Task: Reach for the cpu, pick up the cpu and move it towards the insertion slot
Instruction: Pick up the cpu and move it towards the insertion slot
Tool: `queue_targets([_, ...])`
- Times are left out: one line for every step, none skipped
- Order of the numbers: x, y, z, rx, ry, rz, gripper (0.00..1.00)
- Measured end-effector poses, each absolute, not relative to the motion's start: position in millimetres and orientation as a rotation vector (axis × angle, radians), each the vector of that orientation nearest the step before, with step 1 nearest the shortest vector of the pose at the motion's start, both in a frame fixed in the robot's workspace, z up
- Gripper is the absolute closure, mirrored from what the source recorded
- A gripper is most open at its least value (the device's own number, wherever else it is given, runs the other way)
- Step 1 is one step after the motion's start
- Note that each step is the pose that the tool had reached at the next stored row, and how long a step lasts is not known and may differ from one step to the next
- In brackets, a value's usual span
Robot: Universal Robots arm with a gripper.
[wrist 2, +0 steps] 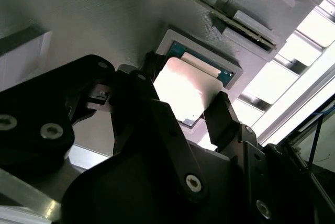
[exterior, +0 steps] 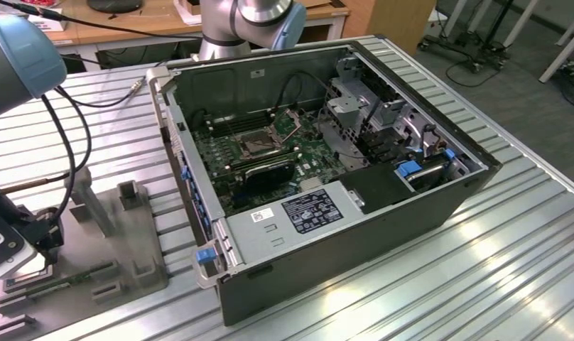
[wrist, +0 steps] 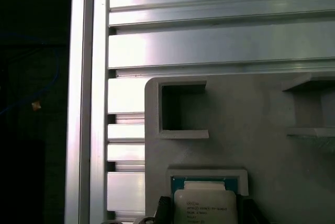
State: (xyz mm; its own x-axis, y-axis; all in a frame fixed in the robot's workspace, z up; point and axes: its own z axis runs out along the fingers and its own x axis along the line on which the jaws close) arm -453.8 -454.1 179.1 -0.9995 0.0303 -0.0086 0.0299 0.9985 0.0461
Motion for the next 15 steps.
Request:
queue_targets([-453.7, -454.1, 179.1, 0.047, 3.131, 0.072, 0.36])
queue_targets([-453.7, -454.1, 179.1, 0.047, 3.131, 0.072, 0.36])
queue_targets([-453.7, -454.1, 179.1, 0.047, 3.131, 0.072, 0.36])
queue_targets([-453.7, -454.1, 179.1, 0.047, 3.131, 0.072, 0.36])
queue_targets([-453.7, -454.1, 179.1, 0.047, 3.131, 0.072, 0.36])
queue_targets([-453.7, -454.1, 179.1, 0.047, 3.131, 0.072, 0.36])
queue_targets([-453.7, -454.1, 179.1, 0.047, 3.131, 0.072, 0.36])
queue_targets([-453.7, -454.0, 179.0, 0.047, 3.131, 0.072, 0.36])
queue_targets([-453.7, -454.0, 179.0, 0.047, 3.131, 0.072, 0.36])
queue_targets([-453.7, -453.9, 179.0, 0.047, 3.131, 0.073, 0.36])
queue_targets([-453.7, -453.8, 179.0, 0.046, 3.131, 0.074, 0.36])
queue_targets([-453.8, -453.7, 179.0, 0.043, 3.131, 0.076, 0.36])
queue_targets([-453.7, -453.5, 179.0, 0.035, 3.132, 0.076, 0.36])
queue_targets([-453.7, -453.2, 179.0, 0.027, 3.132, 0.077, 0.36])
queue_targets([-453.8, -453.2, 178.9, 0.023, 3.132, 0.078, 0.36])
